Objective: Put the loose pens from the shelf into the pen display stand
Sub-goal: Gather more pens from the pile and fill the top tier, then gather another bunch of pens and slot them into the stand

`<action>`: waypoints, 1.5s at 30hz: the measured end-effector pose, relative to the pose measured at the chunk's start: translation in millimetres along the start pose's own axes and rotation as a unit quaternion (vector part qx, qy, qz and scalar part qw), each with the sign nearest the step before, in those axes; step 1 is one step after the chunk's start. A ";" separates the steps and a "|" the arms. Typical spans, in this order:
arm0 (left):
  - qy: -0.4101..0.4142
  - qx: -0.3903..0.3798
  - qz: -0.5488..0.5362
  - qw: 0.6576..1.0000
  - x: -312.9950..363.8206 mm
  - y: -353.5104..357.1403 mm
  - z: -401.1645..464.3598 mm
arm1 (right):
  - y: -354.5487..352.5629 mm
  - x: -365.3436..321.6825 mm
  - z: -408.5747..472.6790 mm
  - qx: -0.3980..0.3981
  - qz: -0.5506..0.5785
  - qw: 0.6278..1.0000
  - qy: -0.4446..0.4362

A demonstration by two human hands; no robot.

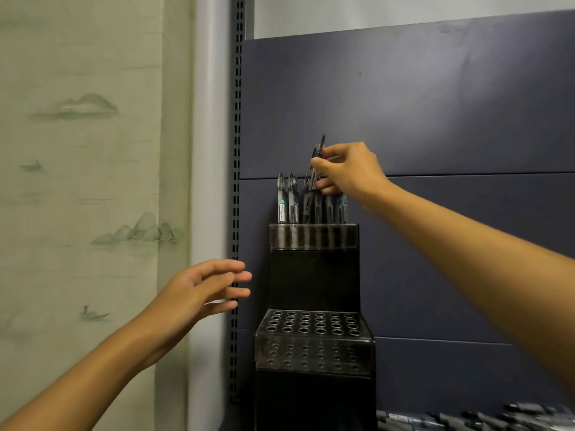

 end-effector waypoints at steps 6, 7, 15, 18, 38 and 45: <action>-0.004 -0.008 0.001 1.000 -8.1 4.0 1.2 | -1.6 -4.5 -0.9 0.000 -0.007 1.000 -0.024; -0.005 -0.007 0.000 1.000 -8.8 4.5 1.6 | 0.0 -3.5 -1.2 -0.006 -0.011 1.000 -0.022; -0.006 -0.002 0.012 1.000 -12.8 2.7 1.4 | 5.1 -2.4 -2.5 -0.024 -0.025 0.999 -0.001; -0.004 0.002 0.018 1.000 -13.1 3.5 1.4 | 13.5 7.7 -8.6 -0.071 -0.040 0.996 0.047; 0.214 -0.024 0.242 0.946 33.6 53.6 -3.9 | -9.9 2.1 -69.1 -0.019 -0.202 0.974 -0.100; 0.280 -0.094 0.423 0.857 90.9 154.2 -40.9 | -105.4 27.2 -181.0 -0.029 -0.181 0.983 -0.015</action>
Point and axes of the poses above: each hand's wrist, its own z-axis towards the middle knuckle, its own y-axis out of the palm, x = y × z, the point moved 5 cm from there along z, towards the middle knuckle, and after that the axes turned 15 degrees about z, right-handed, at the moved point
